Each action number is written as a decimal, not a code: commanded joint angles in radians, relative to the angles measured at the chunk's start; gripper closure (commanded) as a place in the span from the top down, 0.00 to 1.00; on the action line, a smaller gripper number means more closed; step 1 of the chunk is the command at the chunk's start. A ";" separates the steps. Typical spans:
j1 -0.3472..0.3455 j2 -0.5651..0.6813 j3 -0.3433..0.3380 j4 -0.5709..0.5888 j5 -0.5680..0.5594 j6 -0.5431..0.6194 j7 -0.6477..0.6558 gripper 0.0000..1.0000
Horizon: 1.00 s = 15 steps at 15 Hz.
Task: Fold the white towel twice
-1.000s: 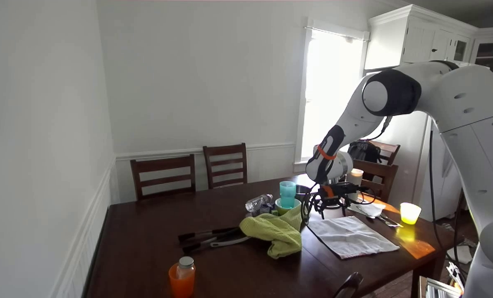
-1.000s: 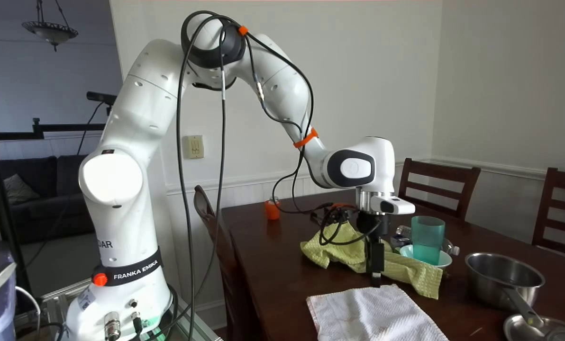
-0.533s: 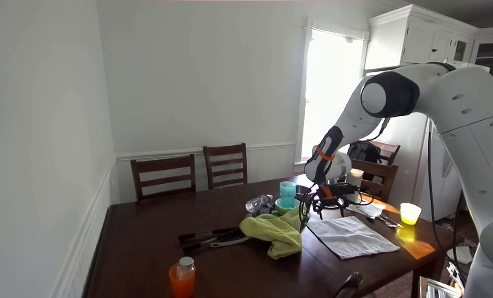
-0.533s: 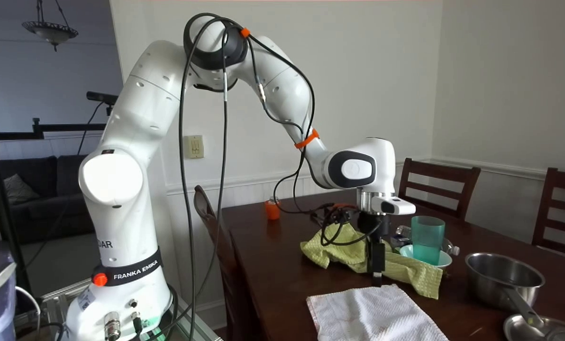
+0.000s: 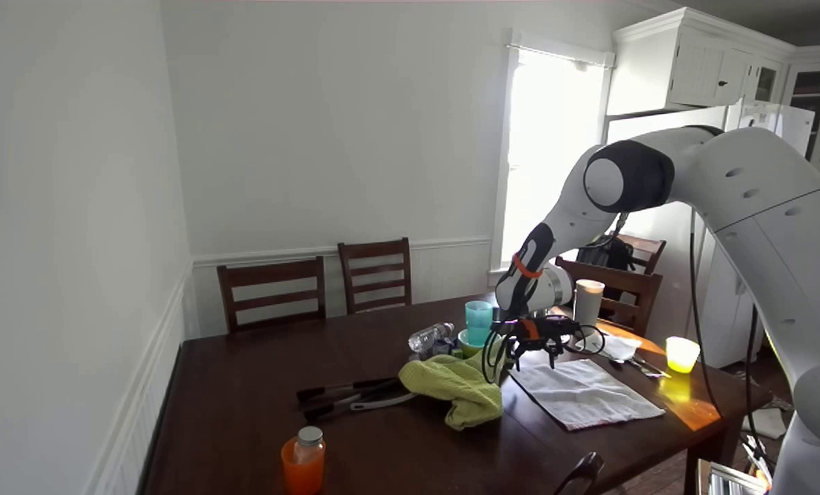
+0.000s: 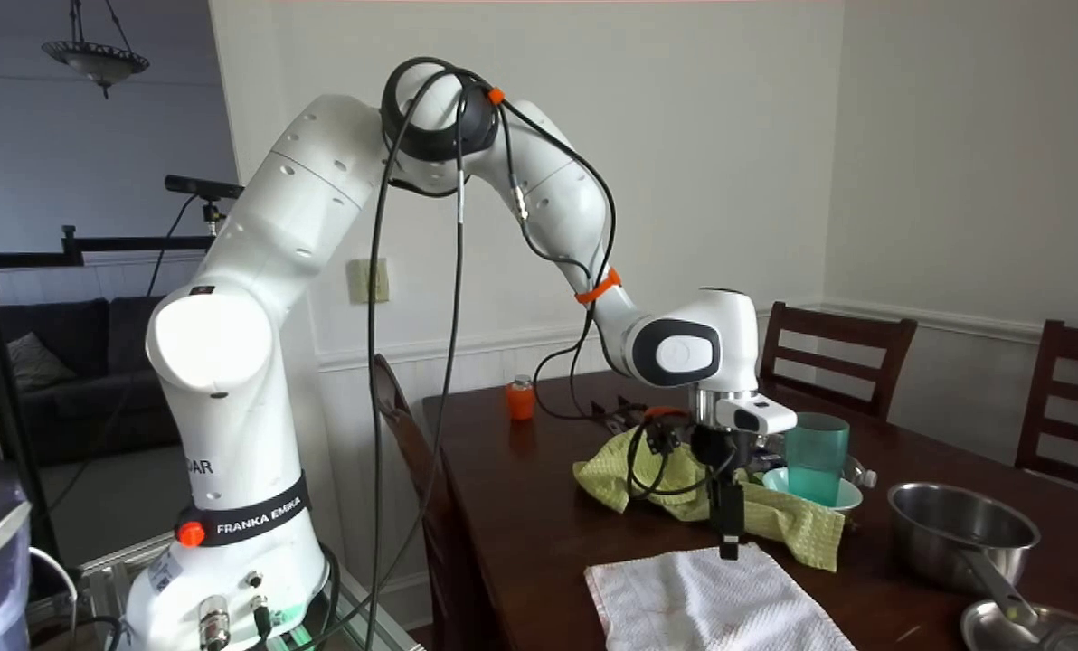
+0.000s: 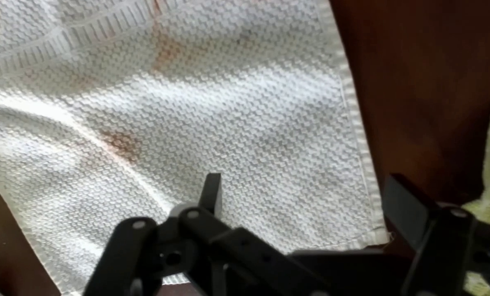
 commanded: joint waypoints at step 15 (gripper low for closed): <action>-0.089 0.208 0.082 0.284 0.120 -0.029 -0.079 0.94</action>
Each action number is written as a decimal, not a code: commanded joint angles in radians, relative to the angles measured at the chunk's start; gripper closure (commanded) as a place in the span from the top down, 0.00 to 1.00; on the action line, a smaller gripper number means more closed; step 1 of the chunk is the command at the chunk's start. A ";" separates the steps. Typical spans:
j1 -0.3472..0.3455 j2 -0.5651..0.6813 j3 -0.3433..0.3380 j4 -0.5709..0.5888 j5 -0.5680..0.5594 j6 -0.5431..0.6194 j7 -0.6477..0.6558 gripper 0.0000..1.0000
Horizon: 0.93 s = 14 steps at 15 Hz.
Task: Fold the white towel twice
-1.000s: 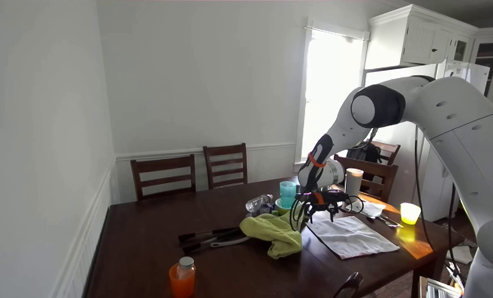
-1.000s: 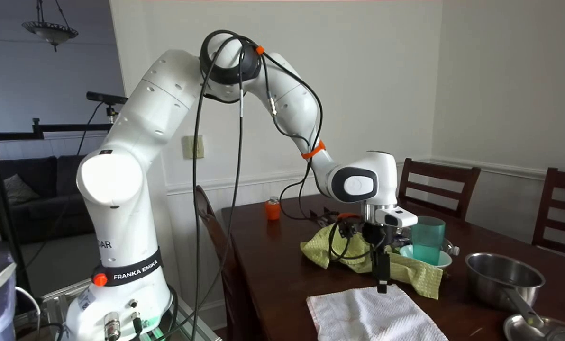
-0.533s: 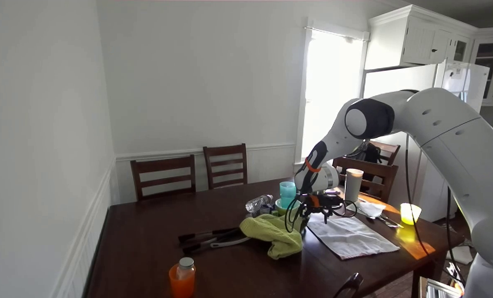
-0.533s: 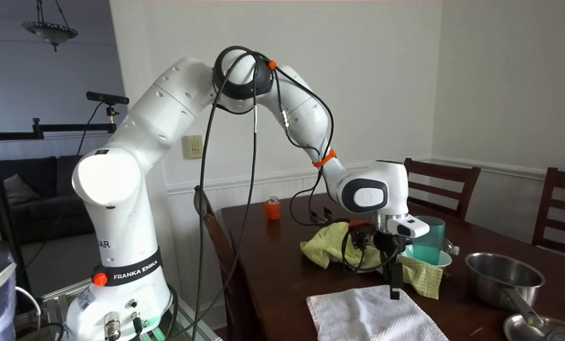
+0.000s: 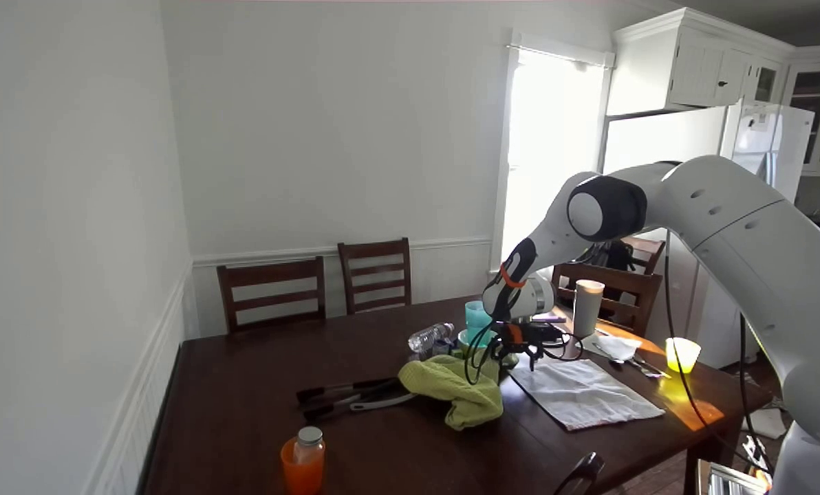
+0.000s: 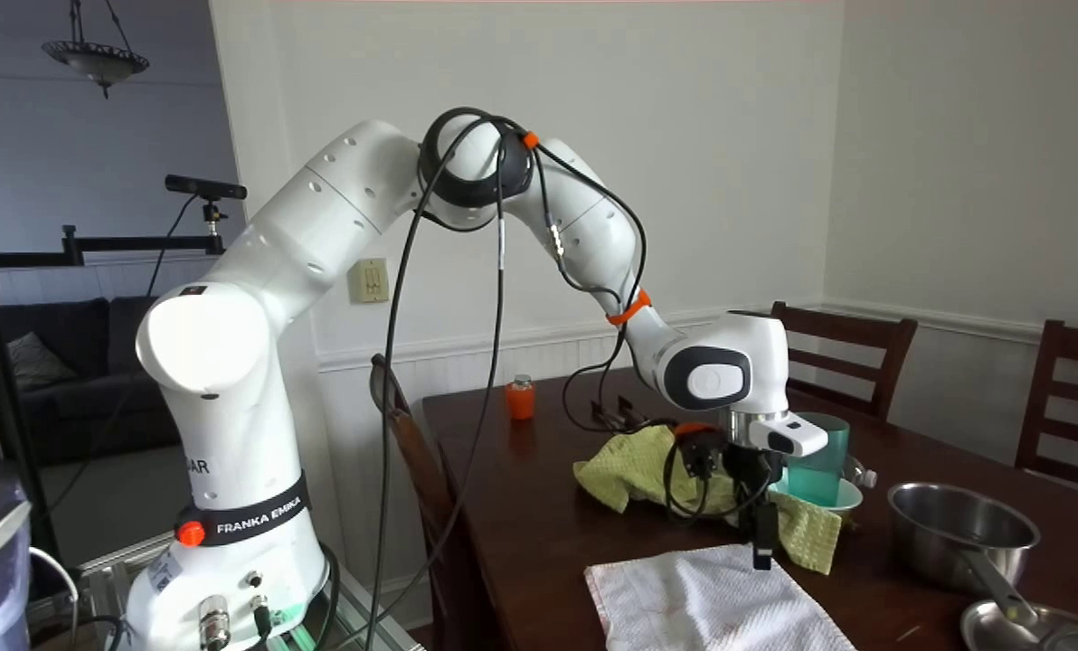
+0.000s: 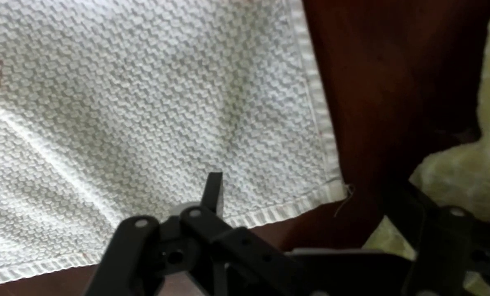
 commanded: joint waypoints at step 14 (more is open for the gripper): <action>-0.011 0.012 -0.006 0.074 0.032 -0.116 0.014 0.00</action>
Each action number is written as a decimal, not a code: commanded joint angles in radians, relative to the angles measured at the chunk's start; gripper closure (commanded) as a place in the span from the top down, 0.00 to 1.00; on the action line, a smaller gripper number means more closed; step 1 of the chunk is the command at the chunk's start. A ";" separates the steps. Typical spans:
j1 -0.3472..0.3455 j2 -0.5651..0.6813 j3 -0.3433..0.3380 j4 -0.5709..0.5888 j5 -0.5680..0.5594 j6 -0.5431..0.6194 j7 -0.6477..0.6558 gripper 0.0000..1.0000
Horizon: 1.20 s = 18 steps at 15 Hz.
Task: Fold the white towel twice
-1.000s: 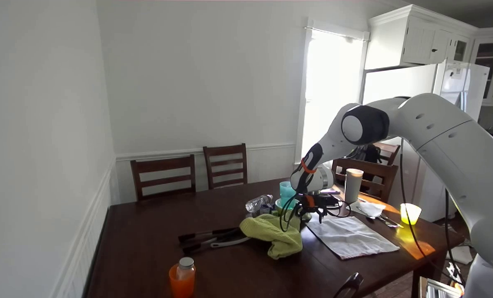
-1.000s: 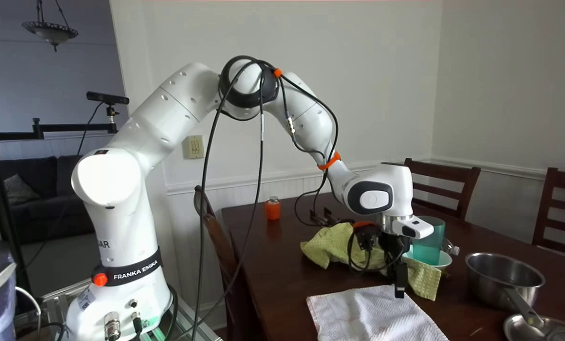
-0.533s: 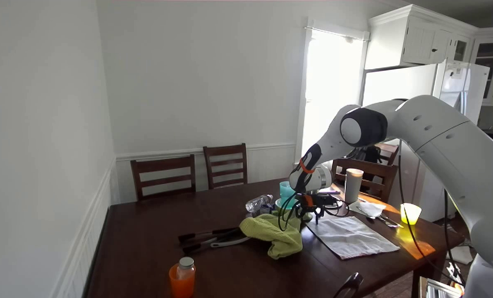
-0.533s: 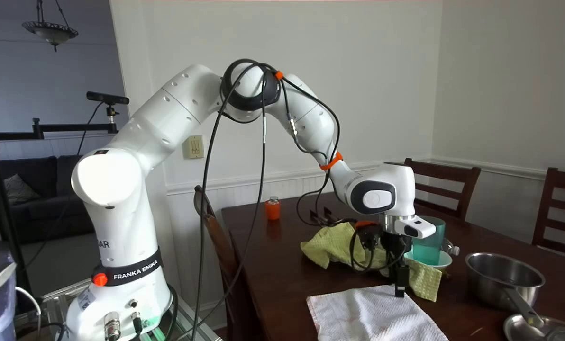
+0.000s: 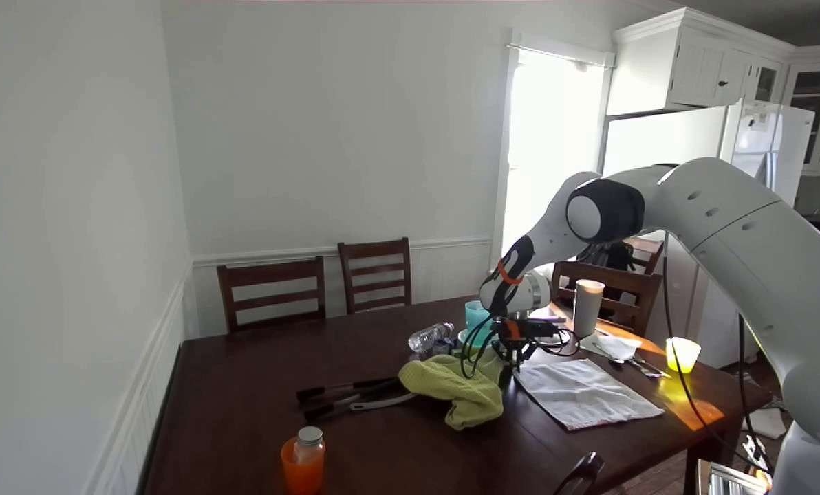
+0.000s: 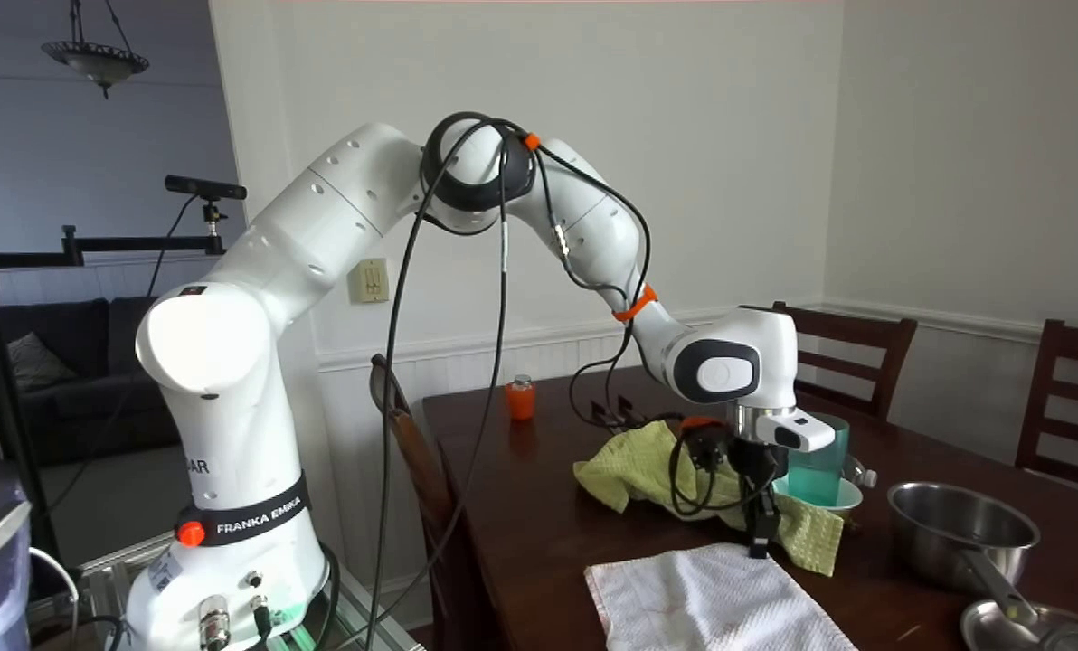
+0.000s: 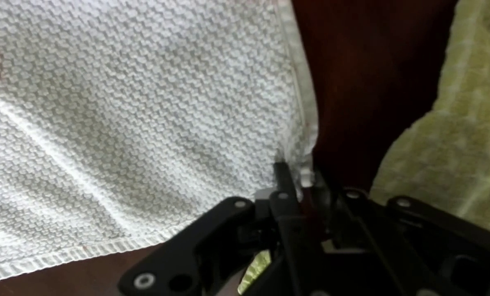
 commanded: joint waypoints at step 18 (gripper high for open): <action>-0.004 -0.274 -0.058 -0.273 0.022 -0.037 0.007 0.02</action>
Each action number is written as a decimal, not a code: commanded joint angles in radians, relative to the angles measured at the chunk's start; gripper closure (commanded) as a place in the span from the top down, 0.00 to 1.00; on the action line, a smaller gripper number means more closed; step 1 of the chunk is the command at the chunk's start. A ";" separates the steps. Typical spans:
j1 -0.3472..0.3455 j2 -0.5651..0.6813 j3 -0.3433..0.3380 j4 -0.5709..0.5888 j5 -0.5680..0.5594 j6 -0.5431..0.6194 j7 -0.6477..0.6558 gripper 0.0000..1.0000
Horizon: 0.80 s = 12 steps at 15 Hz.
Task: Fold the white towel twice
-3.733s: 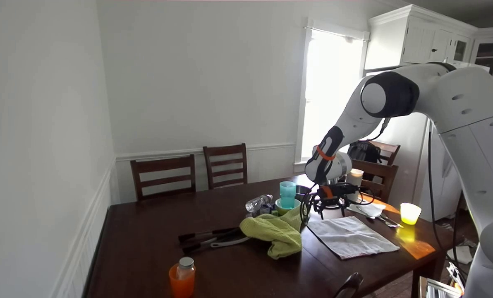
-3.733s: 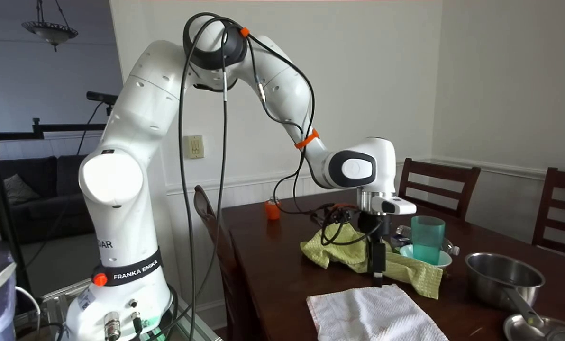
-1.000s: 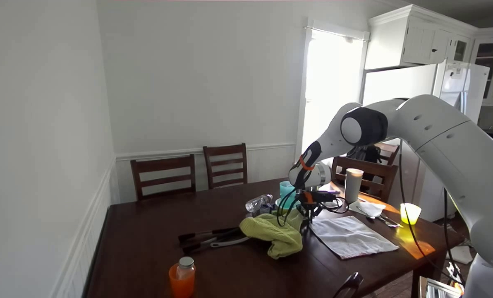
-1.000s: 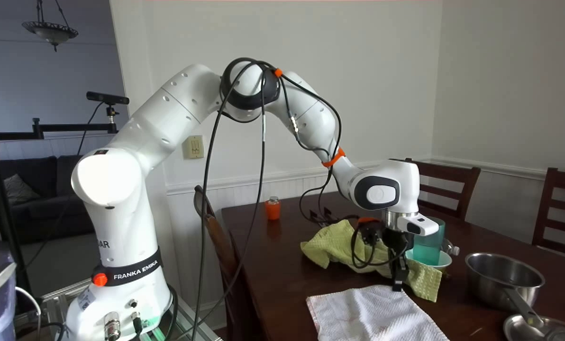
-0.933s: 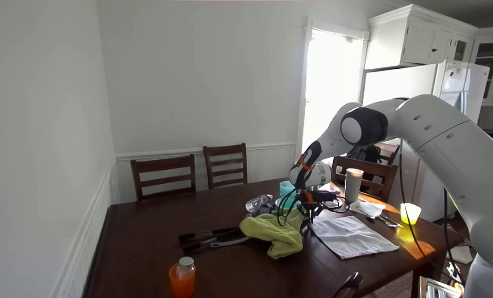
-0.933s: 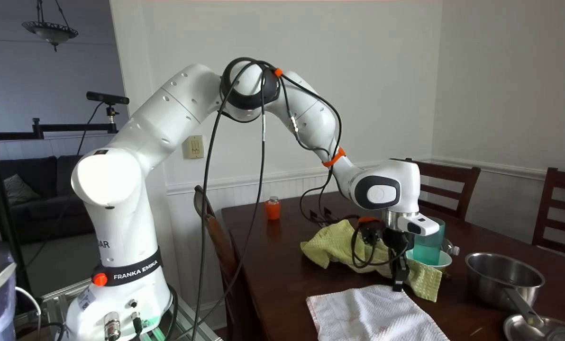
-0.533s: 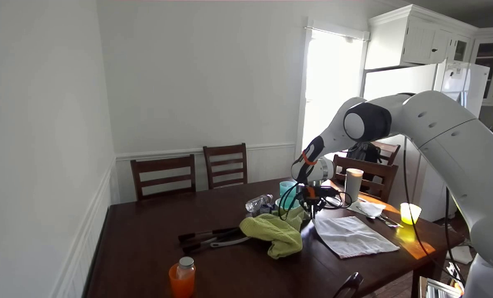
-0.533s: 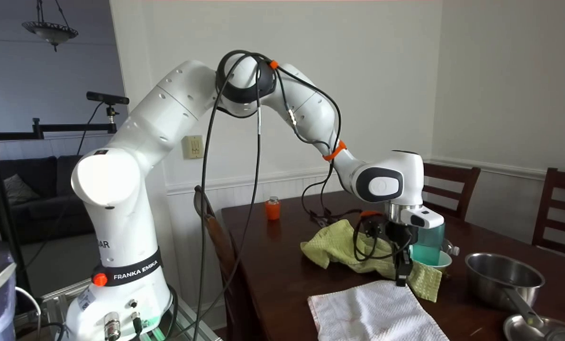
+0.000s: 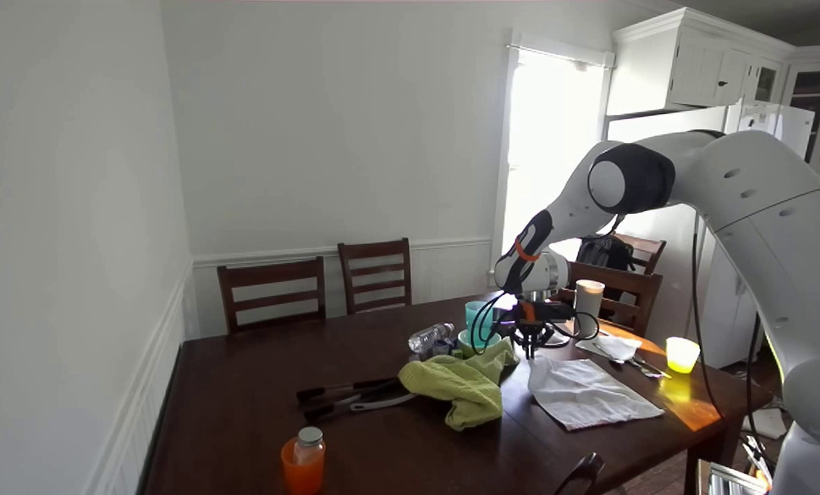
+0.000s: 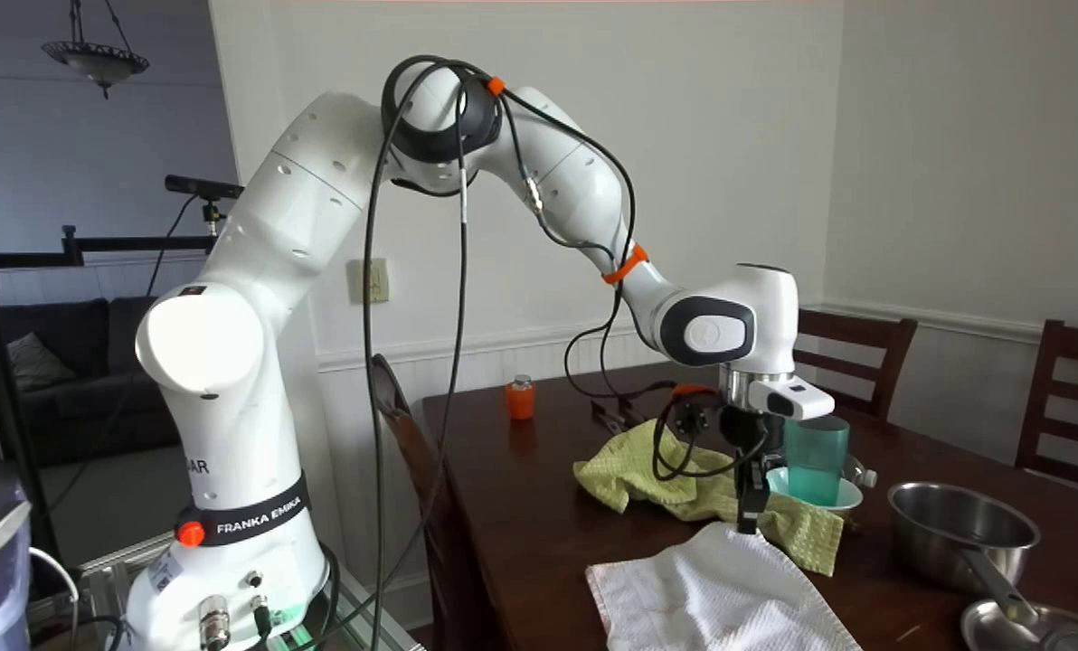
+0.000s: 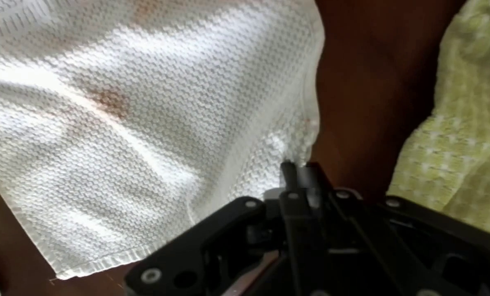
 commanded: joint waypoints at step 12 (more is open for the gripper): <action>-0.033 -0.204 -0.109 -0.294 -0.029 0.033 -0.100 0.02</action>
